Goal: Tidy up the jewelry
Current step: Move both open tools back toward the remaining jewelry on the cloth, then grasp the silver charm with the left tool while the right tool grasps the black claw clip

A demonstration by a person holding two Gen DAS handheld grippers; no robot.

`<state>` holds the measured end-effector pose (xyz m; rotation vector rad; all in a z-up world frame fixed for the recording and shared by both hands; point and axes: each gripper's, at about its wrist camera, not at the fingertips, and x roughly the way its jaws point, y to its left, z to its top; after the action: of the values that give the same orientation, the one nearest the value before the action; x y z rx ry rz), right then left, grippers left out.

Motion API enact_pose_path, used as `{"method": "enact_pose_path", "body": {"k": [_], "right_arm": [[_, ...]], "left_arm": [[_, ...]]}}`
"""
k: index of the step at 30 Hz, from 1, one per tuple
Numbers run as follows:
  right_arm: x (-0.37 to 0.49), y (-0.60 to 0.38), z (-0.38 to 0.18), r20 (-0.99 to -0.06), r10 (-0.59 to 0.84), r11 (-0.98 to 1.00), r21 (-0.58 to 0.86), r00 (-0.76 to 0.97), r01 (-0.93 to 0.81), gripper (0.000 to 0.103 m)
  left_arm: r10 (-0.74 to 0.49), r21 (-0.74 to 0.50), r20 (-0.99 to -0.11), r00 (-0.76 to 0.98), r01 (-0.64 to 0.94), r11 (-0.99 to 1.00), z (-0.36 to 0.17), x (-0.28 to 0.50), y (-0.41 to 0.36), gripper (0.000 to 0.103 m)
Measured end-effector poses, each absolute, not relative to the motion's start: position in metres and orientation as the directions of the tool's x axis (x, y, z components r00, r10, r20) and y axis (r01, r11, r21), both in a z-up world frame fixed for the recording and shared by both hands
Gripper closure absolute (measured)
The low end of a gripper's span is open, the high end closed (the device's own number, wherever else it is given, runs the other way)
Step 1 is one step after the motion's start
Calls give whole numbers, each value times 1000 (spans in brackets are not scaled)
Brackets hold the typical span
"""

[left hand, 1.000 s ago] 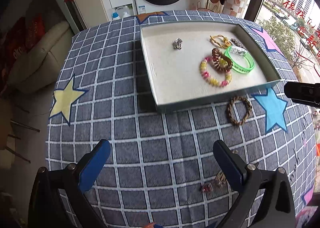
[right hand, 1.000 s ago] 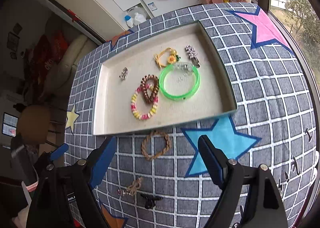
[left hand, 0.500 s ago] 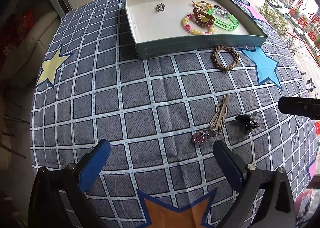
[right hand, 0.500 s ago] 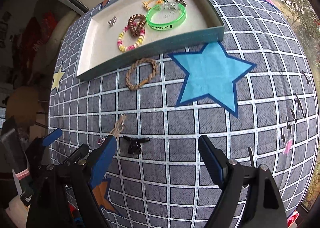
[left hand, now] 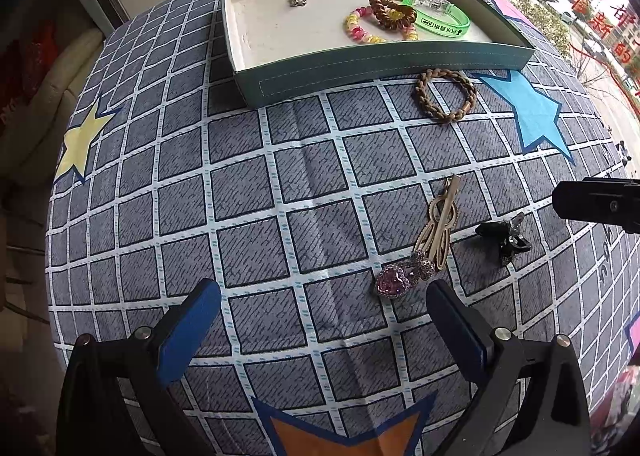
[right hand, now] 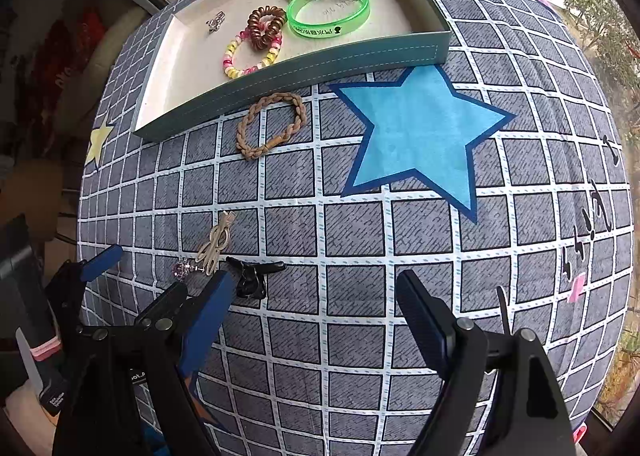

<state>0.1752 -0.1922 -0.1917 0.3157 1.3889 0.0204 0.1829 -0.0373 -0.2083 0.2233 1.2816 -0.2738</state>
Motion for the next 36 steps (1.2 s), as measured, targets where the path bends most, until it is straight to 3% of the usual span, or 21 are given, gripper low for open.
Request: {"method": "enact_pose_path", "body": {"k": [10, 19, 29, 36], "right_arm": [[180, -178, -197, -962, 215, 964, 236, 167, 121, 17], [179, -170, -205, -961, 233, 962, 250, 147, 111, 17], [176, -164, -210, -961, 241, 960, 256, 133, 111, 18], [174, -163, -213, -963, 238, 961, 252, 124, 110, 22]], "left_arm": [[-75, 16, -960, 269, 321, 947, -217, 185, -38, 0], [-116, -18, -956, 270, 339, 941, -219, 192, -42, 19], [-132, -33, -954, 271, 342, 939, -214, 193, -41, 27], [-159, -54, -946, 283, 347, 936, -204, 202, -46, 64]]}}
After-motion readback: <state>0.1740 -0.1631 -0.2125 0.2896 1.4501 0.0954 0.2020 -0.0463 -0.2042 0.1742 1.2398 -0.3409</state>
